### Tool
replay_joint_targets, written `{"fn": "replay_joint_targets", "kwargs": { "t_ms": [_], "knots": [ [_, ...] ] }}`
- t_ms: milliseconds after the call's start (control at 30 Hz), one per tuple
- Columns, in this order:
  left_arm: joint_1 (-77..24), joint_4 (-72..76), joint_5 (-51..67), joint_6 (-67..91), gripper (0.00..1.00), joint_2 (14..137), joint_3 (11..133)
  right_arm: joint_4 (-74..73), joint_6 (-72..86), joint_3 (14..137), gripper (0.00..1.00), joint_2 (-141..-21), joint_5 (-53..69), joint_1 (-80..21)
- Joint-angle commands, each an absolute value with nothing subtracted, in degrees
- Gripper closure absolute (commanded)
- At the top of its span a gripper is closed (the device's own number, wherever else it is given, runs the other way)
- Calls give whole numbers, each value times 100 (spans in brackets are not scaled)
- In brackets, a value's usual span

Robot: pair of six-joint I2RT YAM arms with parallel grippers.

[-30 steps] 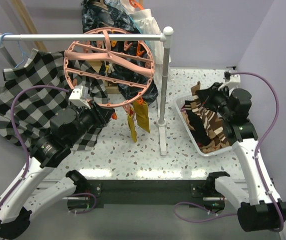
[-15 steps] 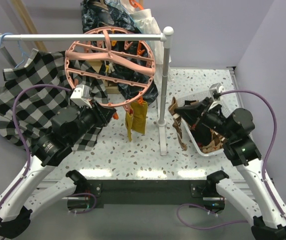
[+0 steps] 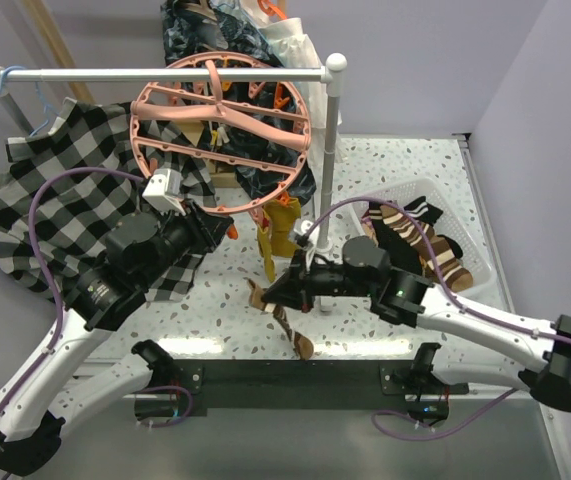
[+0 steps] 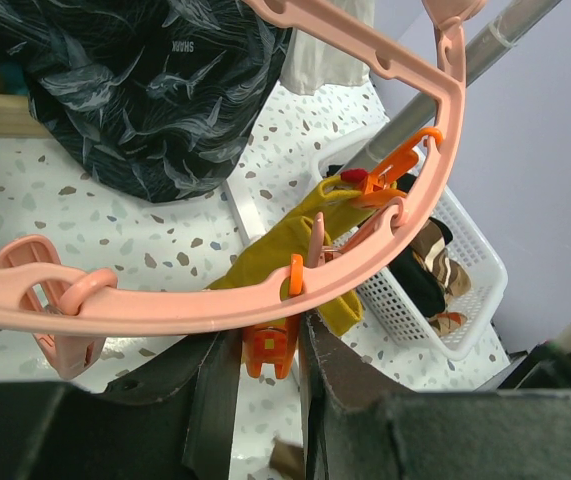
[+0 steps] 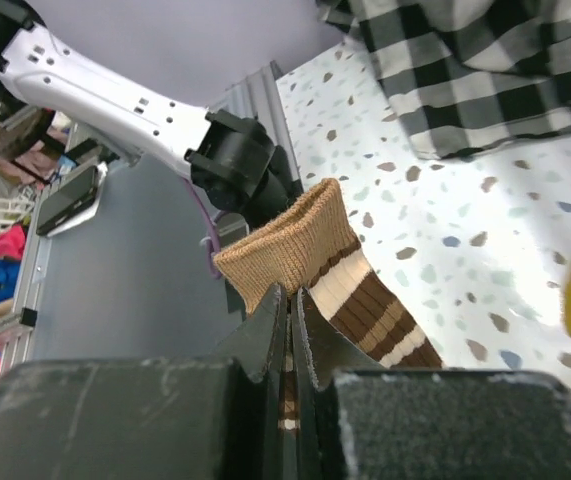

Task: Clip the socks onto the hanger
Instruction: Clamp the sock onto the hanger.

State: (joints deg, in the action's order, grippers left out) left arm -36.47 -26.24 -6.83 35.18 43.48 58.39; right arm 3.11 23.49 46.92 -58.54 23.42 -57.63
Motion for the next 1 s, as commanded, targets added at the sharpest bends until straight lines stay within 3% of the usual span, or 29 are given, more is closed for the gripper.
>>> {"fn": "replay_joint_targets", "kwargs": {
  "t_ms": [0,333,967],
  "knots": [
    [-3656,-2417,-712,3595,100,4316,5977,1581,2487,4939,100,-6336,1382,-6327],
    [-3647,-2408,-756,3630,100,4210,5880,1617,2250,5449,100,-7022,10,-6521],
    [-3647,-2417,-703,3630,100,4210,5845,1837,2083,5528,100,-7110,-879,-6521]
  ]
}}
